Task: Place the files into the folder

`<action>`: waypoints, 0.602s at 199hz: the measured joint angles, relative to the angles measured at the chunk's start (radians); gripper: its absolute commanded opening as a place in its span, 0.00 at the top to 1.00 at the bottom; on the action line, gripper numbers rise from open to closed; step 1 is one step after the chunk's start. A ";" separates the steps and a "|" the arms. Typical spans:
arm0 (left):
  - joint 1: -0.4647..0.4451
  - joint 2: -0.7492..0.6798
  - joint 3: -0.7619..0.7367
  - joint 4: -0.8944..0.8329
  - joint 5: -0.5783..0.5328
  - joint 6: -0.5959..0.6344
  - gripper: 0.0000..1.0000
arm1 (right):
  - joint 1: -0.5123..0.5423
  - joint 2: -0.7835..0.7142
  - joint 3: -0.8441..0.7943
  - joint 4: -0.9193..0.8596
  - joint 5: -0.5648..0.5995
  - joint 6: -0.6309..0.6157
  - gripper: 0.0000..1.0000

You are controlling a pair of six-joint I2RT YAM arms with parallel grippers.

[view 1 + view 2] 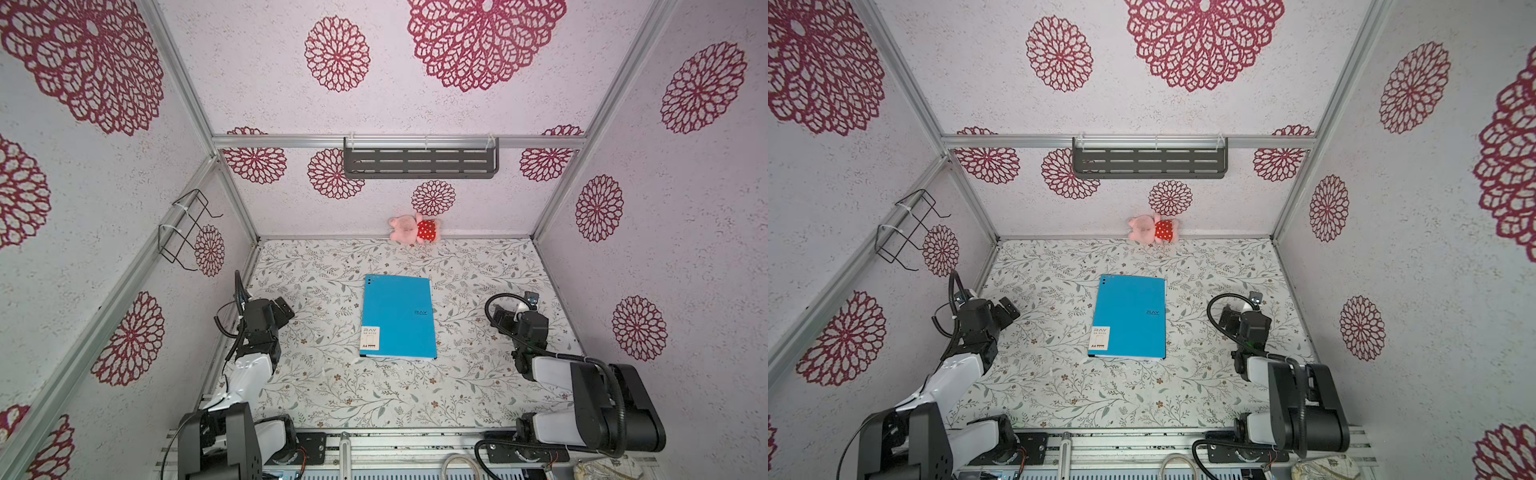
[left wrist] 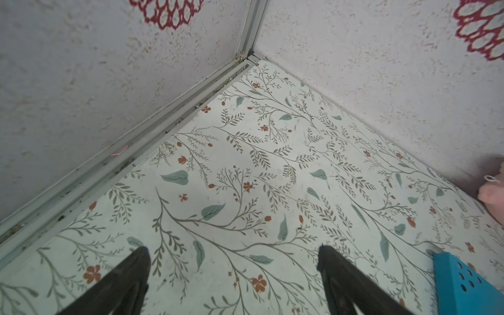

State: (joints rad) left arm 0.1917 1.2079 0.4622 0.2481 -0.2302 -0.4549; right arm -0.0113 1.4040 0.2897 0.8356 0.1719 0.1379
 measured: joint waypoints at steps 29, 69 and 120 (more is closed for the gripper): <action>0.012 0.122 -0.048 0.234 -0.011 0.063 0.01 | -0.002 0.121 -0.015 0.170 -0.016 -0.053 0.01; -0.020 0.312 -0.061 0.511 -0.002 0.179 0.01 | 0.009 0.139 -0.055 0.279 -0.007 -0.071 0.01; -0.090 0.356 -0.055 0.601 -0.040 0.266 0.01 | 0.020 0.139 -0.045 0.310 0.008 -0.093 0.01</action>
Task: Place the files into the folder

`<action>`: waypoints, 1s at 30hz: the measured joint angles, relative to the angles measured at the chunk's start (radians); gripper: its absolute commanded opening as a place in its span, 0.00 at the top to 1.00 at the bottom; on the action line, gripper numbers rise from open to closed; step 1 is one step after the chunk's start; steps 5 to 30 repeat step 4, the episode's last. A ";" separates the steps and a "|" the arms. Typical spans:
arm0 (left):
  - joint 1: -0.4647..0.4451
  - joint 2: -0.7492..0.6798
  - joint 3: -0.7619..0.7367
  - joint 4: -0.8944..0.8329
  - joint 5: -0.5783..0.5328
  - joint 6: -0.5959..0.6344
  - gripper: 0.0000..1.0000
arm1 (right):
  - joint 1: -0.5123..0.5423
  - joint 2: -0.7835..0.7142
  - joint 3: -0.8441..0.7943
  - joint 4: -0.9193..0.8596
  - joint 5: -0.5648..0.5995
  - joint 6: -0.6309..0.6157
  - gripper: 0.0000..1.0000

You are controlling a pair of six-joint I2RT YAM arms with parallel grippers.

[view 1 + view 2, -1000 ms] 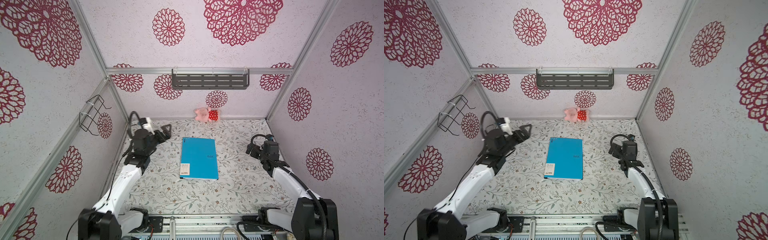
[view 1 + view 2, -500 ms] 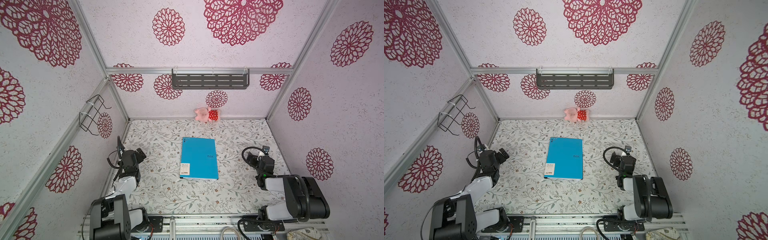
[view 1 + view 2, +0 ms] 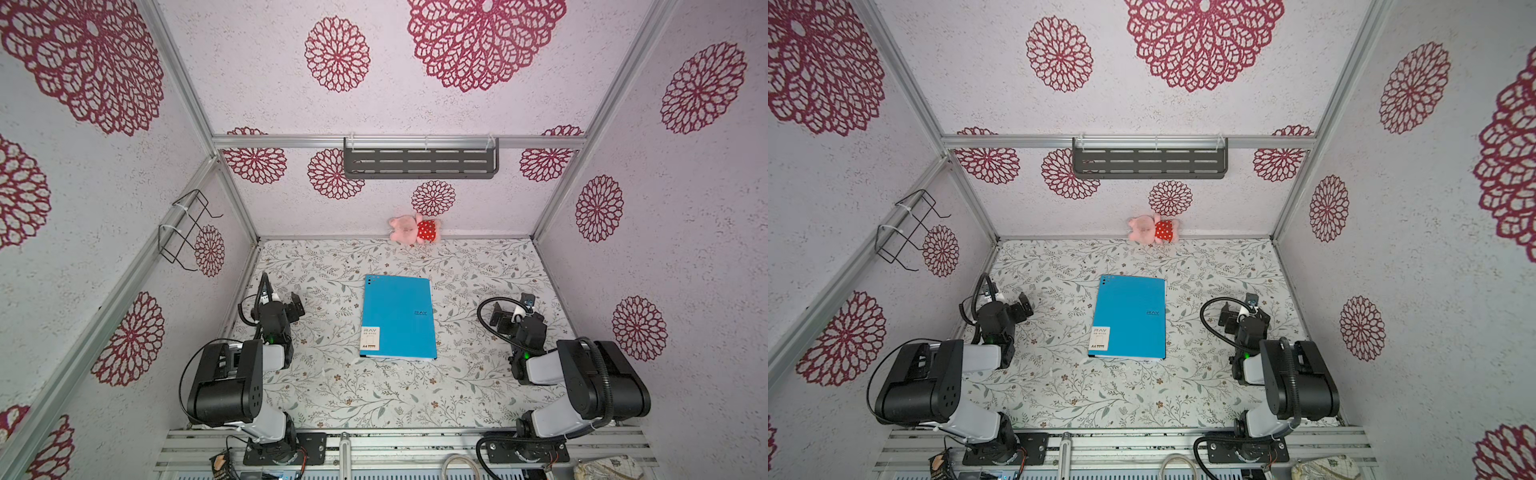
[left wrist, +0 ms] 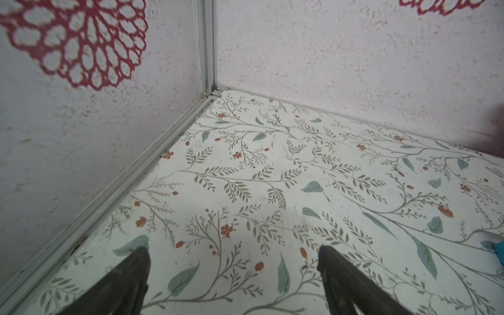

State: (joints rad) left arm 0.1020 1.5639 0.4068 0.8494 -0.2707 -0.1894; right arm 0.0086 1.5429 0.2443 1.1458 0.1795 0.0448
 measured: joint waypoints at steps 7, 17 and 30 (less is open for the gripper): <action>-0.001 0.000 0.000 0.030 -0.013 0.014 0.01 | 0.003 0.001 0.015 0.000 0.000 -0.003 0.01; -0.001 0.000 0.000 0.030 -0.013 0.014 0.01 | 0.003 0.001 0.015 0.000 0.000 -0.003 0.01; -0.001 0.000 0.000 0.030 -0.013 0.014 0.01 | 0.003 0.001 0.015 0.000 0.000 -0.003 0.01</action>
